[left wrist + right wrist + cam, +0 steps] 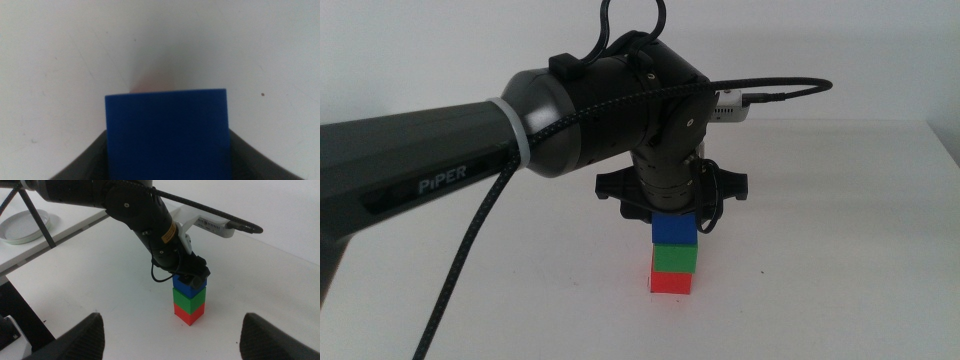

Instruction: Stack red cubes first, then green, then blue cubes in a specific spot.

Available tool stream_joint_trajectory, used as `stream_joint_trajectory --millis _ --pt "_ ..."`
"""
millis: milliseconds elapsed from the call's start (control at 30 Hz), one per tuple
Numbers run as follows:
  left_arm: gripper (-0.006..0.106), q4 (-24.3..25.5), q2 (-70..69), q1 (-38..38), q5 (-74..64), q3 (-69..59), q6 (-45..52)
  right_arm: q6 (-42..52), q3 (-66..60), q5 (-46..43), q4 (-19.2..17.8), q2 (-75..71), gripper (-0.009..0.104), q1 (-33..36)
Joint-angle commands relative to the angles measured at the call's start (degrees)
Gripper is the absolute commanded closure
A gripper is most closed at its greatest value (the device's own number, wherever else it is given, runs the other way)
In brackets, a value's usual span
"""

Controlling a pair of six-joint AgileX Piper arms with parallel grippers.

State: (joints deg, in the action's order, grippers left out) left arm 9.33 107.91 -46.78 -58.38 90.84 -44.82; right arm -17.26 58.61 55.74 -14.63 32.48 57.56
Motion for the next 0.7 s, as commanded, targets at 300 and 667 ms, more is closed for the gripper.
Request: stream_joint_trajectory --millis 300,667 --pt "0.007 1.38 -0.68 -0.22 -1.8 0.26 2.84 0.31 -0.19 -0.38 -0.44 -0.18 0.008 0.05" --pt "0.007 4.2 -19.04 -0.22 -6.27 0.3 3.7 0.31 -0.19 -0.38 -0.44 -0.18 0.008 0.05"
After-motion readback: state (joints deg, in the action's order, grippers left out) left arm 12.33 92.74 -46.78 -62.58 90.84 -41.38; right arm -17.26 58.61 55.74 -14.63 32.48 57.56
